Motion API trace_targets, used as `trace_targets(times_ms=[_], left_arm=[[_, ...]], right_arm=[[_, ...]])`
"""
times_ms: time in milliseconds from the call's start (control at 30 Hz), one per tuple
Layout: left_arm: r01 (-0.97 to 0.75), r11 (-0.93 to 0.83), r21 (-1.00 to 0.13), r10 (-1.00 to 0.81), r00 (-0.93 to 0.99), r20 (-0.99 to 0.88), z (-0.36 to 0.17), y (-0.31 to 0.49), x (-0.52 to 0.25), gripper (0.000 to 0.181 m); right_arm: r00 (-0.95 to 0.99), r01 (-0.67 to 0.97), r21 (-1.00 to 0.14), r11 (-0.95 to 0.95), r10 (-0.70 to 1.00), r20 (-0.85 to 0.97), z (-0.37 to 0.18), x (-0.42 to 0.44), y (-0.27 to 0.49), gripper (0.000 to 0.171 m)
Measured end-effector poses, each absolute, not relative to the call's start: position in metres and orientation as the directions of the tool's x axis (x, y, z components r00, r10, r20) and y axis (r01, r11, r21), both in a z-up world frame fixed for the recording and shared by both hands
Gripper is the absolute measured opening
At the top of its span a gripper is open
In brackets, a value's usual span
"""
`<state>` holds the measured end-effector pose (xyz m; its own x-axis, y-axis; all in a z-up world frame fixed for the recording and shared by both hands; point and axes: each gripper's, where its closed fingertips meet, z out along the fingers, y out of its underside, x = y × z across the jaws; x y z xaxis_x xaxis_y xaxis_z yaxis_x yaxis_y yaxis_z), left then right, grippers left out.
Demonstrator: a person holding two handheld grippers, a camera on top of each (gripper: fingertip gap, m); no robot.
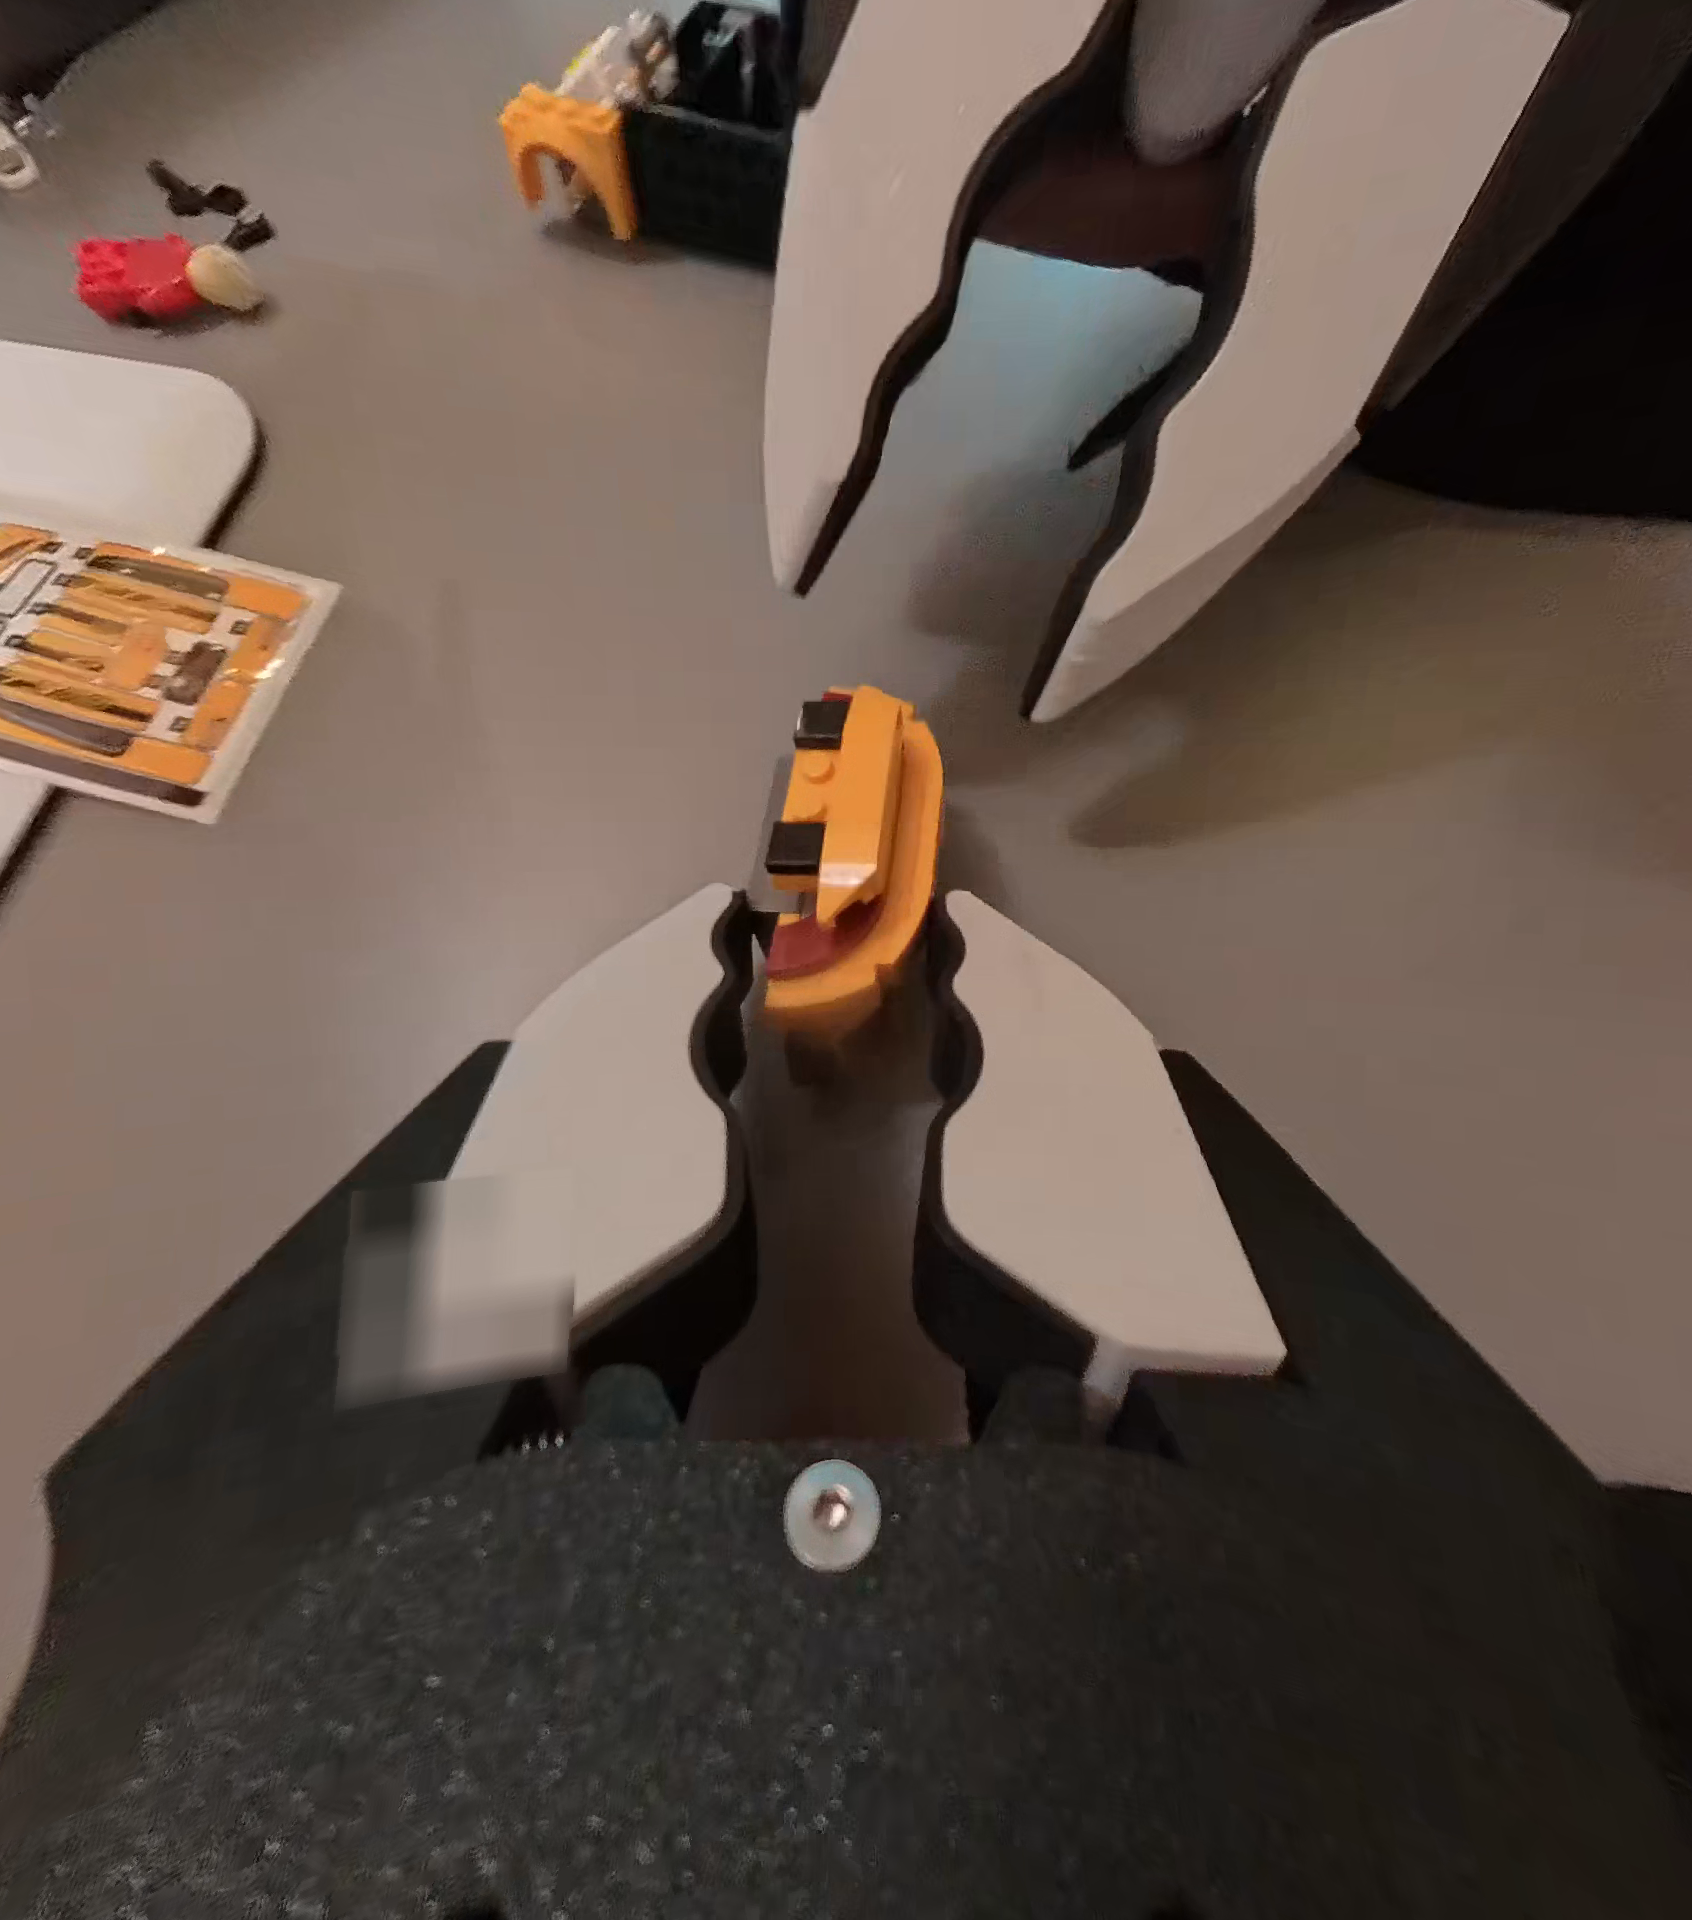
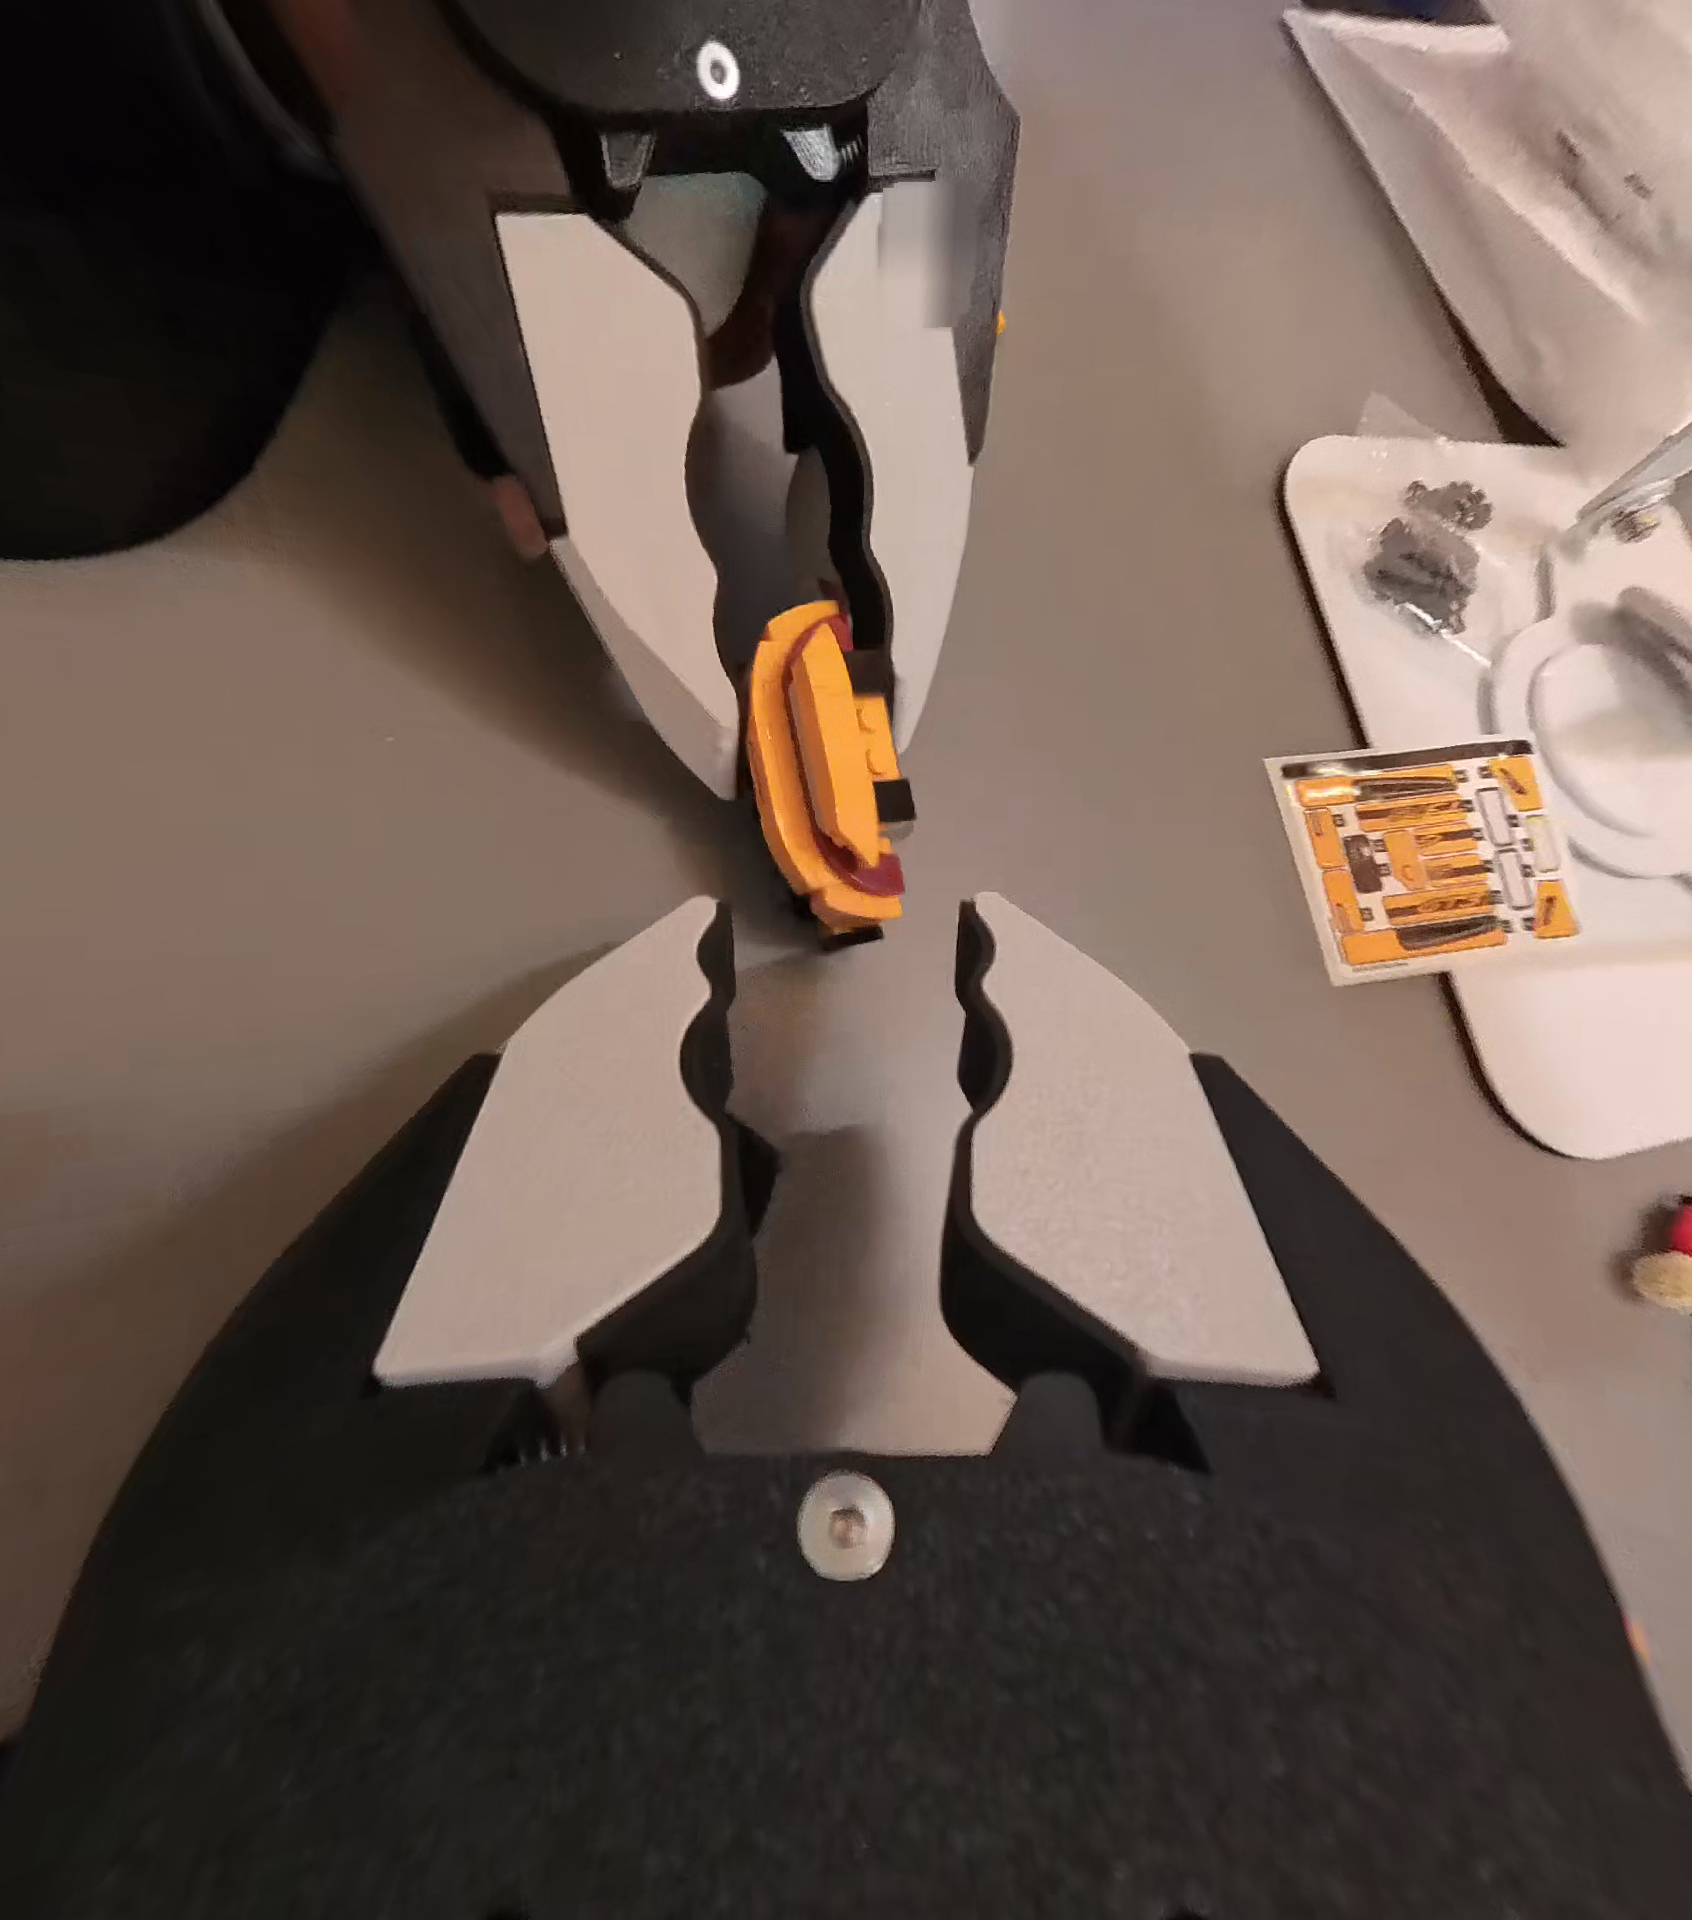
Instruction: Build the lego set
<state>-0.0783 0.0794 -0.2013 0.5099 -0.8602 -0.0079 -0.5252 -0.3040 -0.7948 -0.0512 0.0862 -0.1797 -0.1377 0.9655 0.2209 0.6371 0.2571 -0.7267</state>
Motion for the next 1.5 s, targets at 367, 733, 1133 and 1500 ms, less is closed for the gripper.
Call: trace_targets(times_ms=[367, 733, 1133, 1500], left_arm=[[-0.580, -0.307, -0.754, -0.841, 0.536, -0.069, -0.209, 0.114, -0.085, 0.057], [-0.117, -0.343, -0.932, -0.475, 0.878, 0.064, -0.124, 0.044, -0.105, 0.000], [-0.108, -0.402, -0.909, -0.240, 0.971, -0.009, -0.152, 0.015, -0.069, 0.000], [-0.029, -0.450, -0.892, -0.192, 0.979, 0.066, -0.161, 0.021, -0.081, 0.000]], right_arm=[[-0.123, 0.635, -0.742, 0.215, 0.976, 0.178, -0.191, -0.072, 0.121, 0.037], [0.446, 0.322, -0.947, 0.014, 0.880, 0.165, -0.094, -0.014, 0.104, 0.011], [0.651, 0.340, -0.903, -0.263, 0.759, 0.024, -0.159, -0.018, 0.045, 0.000], [0.666, 0.320, -0.922, -0.218, 0.743, 0.056, -0.155, -0.016, 0.048, 0.000]])
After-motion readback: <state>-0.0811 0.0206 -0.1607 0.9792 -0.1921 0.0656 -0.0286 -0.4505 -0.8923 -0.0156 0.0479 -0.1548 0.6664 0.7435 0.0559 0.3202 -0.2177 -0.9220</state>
